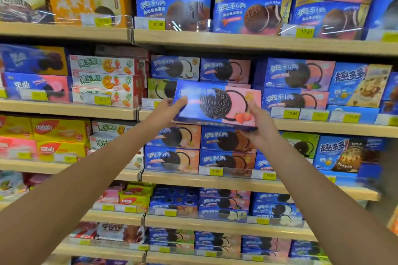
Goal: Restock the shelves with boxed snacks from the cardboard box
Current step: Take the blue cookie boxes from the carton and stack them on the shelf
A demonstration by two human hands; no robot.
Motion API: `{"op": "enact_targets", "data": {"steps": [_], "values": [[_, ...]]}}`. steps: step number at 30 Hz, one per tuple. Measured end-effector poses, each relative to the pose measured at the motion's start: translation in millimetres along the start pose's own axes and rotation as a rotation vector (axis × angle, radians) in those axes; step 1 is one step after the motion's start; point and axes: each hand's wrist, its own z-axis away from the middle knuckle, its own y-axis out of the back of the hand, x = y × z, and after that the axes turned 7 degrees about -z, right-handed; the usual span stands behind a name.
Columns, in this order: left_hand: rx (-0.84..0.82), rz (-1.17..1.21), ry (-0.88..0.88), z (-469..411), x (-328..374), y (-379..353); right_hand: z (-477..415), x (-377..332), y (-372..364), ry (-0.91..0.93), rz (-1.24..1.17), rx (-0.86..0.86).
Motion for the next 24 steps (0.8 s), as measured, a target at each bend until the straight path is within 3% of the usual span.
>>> {"op": "enact_targets", "data": {"steps": [6, 10, 17, 24], "values": [[-0.044, 0.106, -0.125, -41.9, 16.5, 16.6, -48.4, -12.6, -37.9, 0.226, 0.191, 0.097], [-0.042, -0.017, -0.21, -77.9, 16.3, 26.4, -79.0, -22.2, -50.4, 0.365, 0.451, 0.113], [0.013, -0.219, -0.332, -139.4, -0.9, 21.1, -130.5, -14.6, -58.3, 0.389, 0.606, 0.107], [-0.018, -0.426, -0.267, -172.1, -29.8, 6.4, -150.5, 1.2, -47.9, 0.345, 0.758, 0.201]]}}
